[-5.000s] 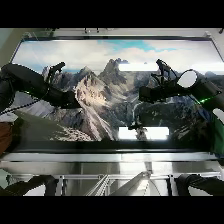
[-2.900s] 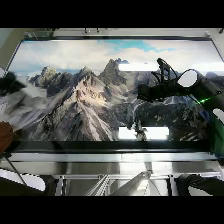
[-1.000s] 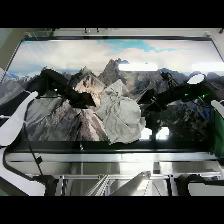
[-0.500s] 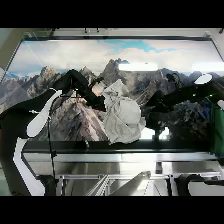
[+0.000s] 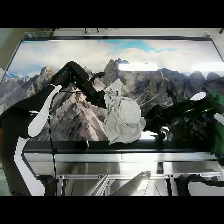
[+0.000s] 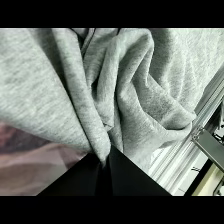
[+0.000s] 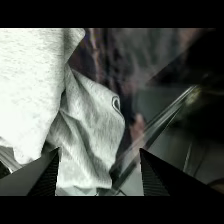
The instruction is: Fold the shirts.
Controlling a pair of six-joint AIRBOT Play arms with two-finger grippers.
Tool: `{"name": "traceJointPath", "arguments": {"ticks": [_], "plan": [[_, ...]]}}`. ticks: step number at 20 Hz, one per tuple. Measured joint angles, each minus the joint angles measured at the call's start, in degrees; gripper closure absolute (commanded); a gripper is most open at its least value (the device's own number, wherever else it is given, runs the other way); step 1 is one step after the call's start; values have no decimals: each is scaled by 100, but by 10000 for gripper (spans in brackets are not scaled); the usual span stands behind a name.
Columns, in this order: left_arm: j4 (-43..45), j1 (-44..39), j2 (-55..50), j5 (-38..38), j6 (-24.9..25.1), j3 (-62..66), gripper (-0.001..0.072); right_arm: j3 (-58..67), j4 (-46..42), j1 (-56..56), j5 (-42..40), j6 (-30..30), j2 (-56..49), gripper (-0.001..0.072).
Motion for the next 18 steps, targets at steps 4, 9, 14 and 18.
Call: {"name": "traceJointPath", "arguments": {"ticks": [4,9,14,18], "plan": [[0,92,13,101,-83,33,693,-142,271,435,-378,-199,-315,697],[-216,313,557,118,-129,42,695,146,1126,326,92,-1058,22,697],[-1051,933,2935,-85,175,44,693,1567,2726,-752,1016,-1788,1880,697],[-824,1137,5657,-1008,702,-295,691,2216,2621,-1309,1187,-2026,3845,698]]}}
